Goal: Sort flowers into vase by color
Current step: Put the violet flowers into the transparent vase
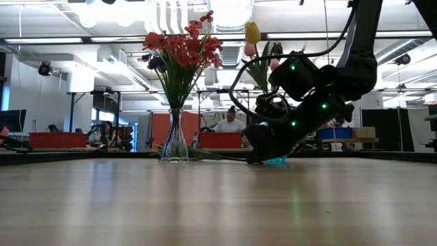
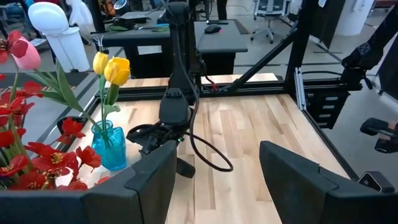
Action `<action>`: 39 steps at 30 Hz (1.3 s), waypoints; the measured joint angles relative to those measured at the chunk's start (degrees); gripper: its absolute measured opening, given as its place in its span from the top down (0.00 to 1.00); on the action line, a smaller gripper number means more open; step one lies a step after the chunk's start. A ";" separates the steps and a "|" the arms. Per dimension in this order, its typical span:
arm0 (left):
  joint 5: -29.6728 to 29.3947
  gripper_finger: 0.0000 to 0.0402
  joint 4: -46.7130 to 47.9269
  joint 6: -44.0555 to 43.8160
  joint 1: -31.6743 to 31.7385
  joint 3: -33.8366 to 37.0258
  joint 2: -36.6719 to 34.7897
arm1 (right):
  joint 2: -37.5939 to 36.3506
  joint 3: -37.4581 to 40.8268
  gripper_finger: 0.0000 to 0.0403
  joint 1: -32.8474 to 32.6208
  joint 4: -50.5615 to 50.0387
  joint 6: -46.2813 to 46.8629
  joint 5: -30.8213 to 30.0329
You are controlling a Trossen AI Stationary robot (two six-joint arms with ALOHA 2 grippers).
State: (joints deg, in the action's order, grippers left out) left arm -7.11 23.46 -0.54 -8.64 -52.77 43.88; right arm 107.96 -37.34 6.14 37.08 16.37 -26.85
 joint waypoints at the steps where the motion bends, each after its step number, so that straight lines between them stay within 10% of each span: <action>1: 0.00 0.47 0.00 0.00 0.00 0.00 0.00 | 0.00 0.00 0.96 -0.28 -0.04 0.15 -0.16; 17: 0.00 0.47 0.28 -0.02 0.00 0.00 0.00 | -2.72 0.11 0.97 -4.82 -8.86 6.82 -3.81; 39: -0.52 0.47 1.07 0.22 0.04 0.00 0.07 | -24.55 0.33 0.97 -19.93 -47.68 33.03 -2.50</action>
State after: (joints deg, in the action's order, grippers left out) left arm -7.64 24.53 -0.32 -8.60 -52.77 43.94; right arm 83.42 -37.01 -13.79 -10.60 49.40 -29.34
